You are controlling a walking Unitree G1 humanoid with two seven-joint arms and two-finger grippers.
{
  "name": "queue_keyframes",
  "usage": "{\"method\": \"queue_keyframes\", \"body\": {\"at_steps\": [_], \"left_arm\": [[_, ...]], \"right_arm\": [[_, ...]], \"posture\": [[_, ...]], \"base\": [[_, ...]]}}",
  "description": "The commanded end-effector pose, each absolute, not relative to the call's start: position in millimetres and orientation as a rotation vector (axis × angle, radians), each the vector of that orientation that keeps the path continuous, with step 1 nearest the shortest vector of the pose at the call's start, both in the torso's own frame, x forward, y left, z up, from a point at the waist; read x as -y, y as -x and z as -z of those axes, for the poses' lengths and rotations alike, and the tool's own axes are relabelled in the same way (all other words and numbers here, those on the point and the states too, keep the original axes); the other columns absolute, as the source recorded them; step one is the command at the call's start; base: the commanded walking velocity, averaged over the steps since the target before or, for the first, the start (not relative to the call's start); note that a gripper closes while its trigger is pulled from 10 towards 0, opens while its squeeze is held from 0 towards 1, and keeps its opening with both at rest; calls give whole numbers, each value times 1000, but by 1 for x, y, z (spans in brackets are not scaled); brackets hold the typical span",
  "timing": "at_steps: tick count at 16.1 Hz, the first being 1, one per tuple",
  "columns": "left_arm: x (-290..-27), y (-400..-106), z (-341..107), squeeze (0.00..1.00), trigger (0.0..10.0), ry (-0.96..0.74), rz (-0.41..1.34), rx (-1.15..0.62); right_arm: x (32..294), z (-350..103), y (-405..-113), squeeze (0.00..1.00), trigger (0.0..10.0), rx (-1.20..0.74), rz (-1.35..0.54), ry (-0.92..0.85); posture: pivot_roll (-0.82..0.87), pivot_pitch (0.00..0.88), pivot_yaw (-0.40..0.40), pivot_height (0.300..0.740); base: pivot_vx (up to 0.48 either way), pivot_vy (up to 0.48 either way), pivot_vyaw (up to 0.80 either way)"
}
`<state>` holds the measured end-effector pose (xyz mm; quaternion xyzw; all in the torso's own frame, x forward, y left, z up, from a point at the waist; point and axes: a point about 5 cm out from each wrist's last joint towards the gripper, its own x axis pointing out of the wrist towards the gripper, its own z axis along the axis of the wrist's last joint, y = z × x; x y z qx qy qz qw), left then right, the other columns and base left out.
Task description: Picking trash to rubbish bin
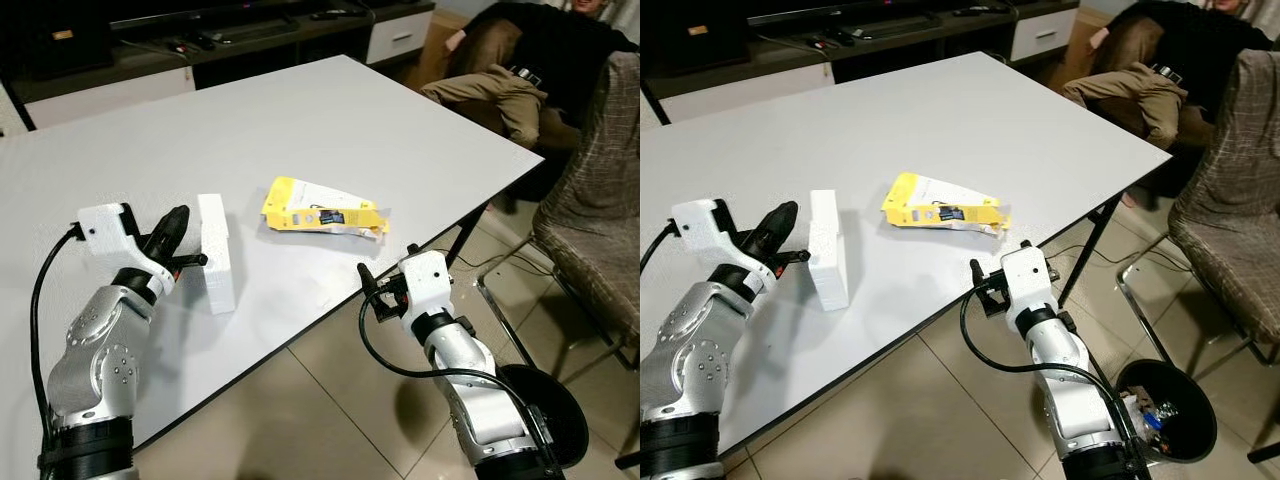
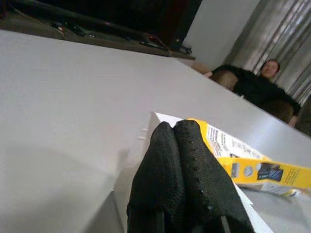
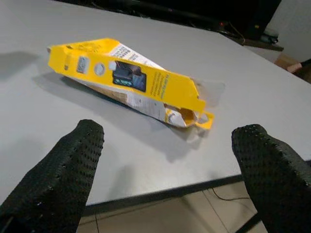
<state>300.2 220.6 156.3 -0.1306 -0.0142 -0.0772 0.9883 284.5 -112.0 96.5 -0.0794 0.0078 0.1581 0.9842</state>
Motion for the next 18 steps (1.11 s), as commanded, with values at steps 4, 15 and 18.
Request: {"method": "queue_keyframes", "body": {"at_steps": [4, 15, 18], "left_arm": [[-221, -314, -177, 812, 10000, 211, 96, 63], [-198, -334, -203, 1000, 10000, -164, 161, -224], [-196, -337, -204, 1000, 10000, -185, 173, -257]], "right_arm": [[115, -94, -280, 0, 10000, -11, -302, 149], [125, -86, -271, 0, 10000, -55, -284, 176], [126, -83, -269, 0, 10000, -69, -280, 181]], "posture": [[64, 0, -41, 740], [34, 0, -27, 740], [30, 0, -27, 740]], "base": [[0, 0, 0], [0, 0, 0], [0, 0, 0]]}}
